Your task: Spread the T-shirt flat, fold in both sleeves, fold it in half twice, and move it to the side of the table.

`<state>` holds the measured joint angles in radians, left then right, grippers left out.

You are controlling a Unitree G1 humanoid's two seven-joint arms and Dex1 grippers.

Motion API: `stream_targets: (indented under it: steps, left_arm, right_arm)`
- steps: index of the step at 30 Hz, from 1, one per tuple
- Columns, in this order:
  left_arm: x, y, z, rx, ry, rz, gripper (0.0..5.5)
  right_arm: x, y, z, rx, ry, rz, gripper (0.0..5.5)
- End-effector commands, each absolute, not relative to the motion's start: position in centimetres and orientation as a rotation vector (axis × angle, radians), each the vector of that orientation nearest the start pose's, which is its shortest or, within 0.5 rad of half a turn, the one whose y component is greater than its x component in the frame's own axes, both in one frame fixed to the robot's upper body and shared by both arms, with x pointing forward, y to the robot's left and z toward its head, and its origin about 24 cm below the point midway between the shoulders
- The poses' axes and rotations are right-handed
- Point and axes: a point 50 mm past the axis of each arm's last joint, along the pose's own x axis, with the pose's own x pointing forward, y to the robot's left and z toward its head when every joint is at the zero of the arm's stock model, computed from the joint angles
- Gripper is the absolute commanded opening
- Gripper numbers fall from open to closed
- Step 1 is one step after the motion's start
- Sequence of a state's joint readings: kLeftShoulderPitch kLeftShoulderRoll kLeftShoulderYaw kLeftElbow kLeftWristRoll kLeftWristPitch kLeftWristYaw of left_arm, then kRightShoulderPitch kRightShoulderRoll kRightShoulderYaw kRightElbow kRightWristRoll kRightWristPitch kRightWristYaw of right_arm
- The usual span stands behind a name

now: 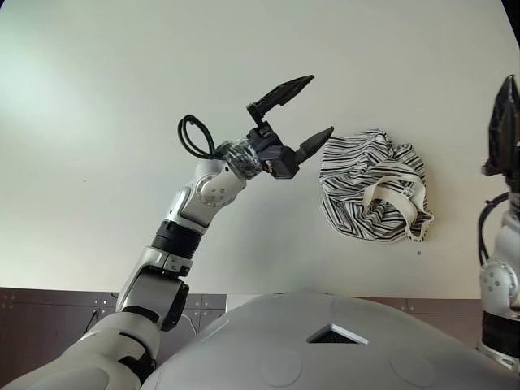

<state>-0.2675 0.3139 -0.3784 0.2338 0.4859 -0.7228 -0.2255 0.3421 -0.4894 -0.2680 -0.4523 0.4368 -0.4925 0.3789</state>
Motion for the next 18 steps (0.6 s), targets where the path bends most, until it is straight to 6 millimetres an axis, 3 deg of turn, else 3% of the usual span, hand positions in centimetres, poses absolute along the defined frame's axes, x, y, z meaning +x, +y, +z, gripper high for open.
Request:
stream_targets:
  steps: [1,4,6,10,15,18]
  left_arm:
    - [26.3,5.3,6.6,0.961,-0.606,-1.046,4.49]
    - [27.1,4.4,5.7,1.067,-0.569,-1.103,4.49]
    - [27.5,3.6,4.4,1.129,-0.522,-1.154,4.49]
    - [28.3,3.4,2.4,1.270,-0.458,-1.206,4.49]
    - [28.1,6.0,-0.3,1.448,-0.343,-1.327,4.49]
    - [28.6,8.2,-0.7,1.523,-0.293,-1.296,4.49]
  right_arm:
    - [17.4,-26.6,14.1,-0.553,-0.464,0.159,3.60]
    - [17.8,-26.7,13.2,-0.637,-0.398,0.147,3.60]
    - [17.9,-26.4,11.5,-0.732,-0.296,0.195,3.60]
    - [17.5,-25.1,9.8,-0.789,-0.239,0.305,3.60]
    - [17.4,-24.1,10.0,-0.791,-0.266,0.370,3.60]
    - [17.4,-23.7,9.5,-0.813,-0.250,0.411,3.60]
